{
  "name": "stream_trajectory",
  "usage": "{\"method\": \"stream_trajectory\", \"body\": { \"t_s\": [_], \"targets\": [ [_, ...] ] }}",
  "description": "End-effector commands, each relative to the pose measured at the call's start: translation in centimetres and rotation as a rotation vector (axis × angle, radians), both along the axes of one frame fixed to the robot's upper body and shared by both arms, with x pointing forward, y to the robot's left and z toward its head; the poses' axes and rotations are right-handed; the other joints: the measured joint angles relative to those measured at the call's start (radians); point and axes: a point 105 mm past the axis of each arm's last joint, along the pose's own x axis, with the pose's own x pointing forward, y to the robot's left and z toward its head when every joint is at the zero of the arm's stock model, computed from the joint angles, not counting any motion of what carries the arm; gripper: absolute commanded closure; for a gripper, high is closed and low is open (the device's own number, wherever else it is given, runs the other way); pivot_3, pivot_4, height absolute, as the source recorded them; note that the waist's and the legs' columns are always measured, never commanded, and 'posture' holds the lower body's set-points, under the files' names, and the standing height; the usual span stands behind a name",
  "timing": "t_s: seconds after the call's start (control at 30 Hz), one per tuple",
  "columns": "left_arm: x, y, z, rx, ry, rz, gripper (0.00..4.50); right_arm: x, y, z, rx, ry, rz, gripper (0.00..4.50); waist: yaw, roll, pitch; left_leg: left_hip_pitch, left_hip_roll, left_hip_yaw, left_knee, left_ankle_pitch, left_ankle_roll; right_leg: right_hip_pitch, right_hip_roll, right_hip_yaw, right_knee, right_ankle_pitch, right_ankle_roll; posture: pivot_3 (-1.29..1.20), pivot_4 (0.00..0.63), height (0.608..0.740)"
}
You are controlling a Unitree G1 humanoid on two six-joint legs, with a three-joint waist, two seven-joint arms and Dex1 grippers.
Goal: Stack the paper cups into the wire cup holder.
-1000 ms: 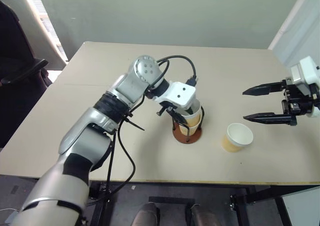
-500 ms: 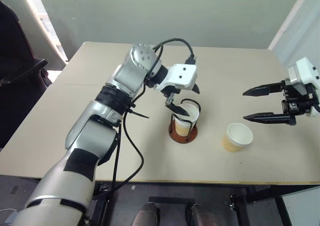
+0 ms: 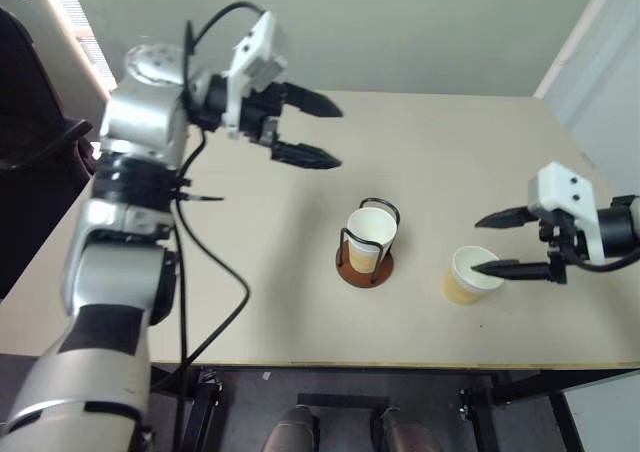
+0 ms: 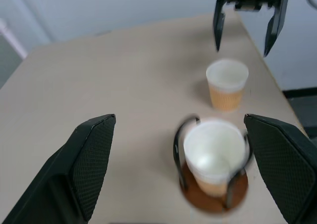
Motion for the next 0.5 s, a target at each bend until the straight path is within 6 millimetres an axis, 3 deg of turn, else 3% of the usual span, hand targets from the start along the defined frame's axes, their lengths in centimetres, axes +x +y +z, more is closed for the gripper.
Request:
{"method": "stream_trajectory", "body": {
  "t_s": [0.03,0.33,0.5],
  "targets": [
    [-1.6,0.7,0.3,0.003,-0.039,-0.059,0.04,-0.4,0.0,-0.1,-0.068,0.003,0.008,0.74,0.002,0.000,0.000,0.000,0.000,0.000,0.001,0.000,0.000,0.000,0.000,0.000,0.000,0.000,0.000,0.00,0.150,0.740],
    [-1.6,2.9,-0.9,0.013,-0.040,0.025,0.04,1.1,-2.3,-2.6,-0.235,0.015,-0.007,0.74,-0.004,0.000,0.000,0.002,0.000,0.000,0.004,-0.001,0.001,0.002,0.000,0.000,0.001,0.000,0.000,0.00,0.150,0.740],
    [-1.1,3.5,-0.8,0.010,-0.061,0.072,0.04,2.2,-2.6,-4.4,-0.287,0.011,0.014,0.74,-0.006,0.000,0.000,0.002,0.000,0.000,0.003,-0.001,0.001,0.002,-0.001,0.000,0.002,0.001,-0.001,0.00,0.150,0.740]
  ]
}}
